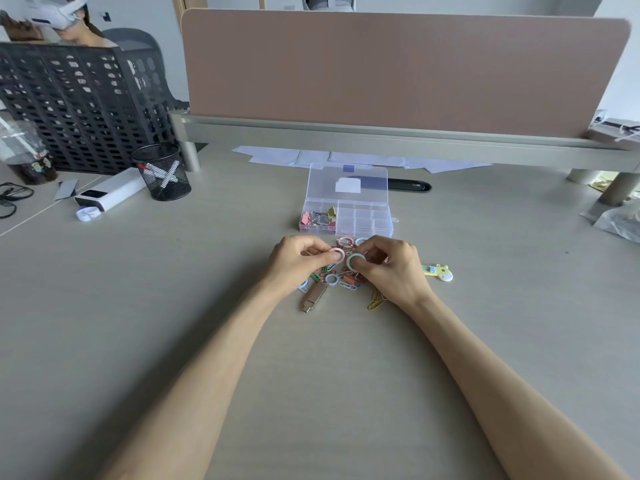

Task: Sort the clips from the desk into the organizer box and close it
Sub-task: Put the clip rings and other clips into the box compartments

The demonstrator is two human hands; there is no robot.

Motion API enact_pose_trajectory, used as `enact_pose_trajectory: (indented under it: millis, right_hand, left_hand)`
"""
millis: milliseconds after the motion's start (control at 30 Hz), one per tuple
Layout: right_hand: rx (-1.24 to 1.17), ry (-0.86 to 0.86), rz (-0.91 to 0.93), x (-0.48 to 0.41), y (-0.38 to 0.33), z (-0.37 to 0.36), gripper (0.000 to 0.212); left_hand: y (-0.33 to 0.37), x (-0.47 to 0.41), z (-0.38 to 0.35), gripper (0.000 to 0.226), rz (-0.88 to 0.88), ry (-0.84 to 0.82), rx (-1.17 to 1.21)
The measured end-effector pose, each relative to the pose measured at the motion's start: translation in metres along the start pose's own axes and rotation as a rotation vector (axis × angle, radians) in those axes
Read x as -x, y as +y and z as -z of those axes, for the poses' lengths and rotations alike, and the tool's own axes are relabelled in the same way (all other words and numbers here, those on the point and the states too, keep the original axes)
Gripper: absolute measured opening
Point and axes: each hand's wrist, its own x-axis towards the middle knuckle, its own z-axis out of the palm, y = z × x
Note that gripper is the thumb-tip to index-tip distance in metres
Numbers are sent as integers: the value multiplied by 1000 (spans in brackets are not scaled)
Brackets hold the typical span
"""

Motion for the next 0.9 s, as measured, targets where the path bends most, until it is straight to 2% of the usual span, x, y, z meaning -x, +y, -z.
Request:
enact_pose_trajectory:
  millis: [167, 367, 700, 900]
  right_hand:
    - [-11, -17, -2, -1, 2, -1, 9]
    - [-37, -35, 23, 0, 1, -1, 8]
    - [-42, -30, -5, 0, 1, -1, 5]
    - [-33, -36, 18, 0, 0, -1, 5]
  left_hand:
    - [-2, -1, -2, 22, 10, -11, -26]
    - [-2, 2, -2, 5, -44, -81, -28]
    - [-1, 3, -5, 11, -54, -105, -8]
    - [2, 3, -8, 4, -55, -109, -54]
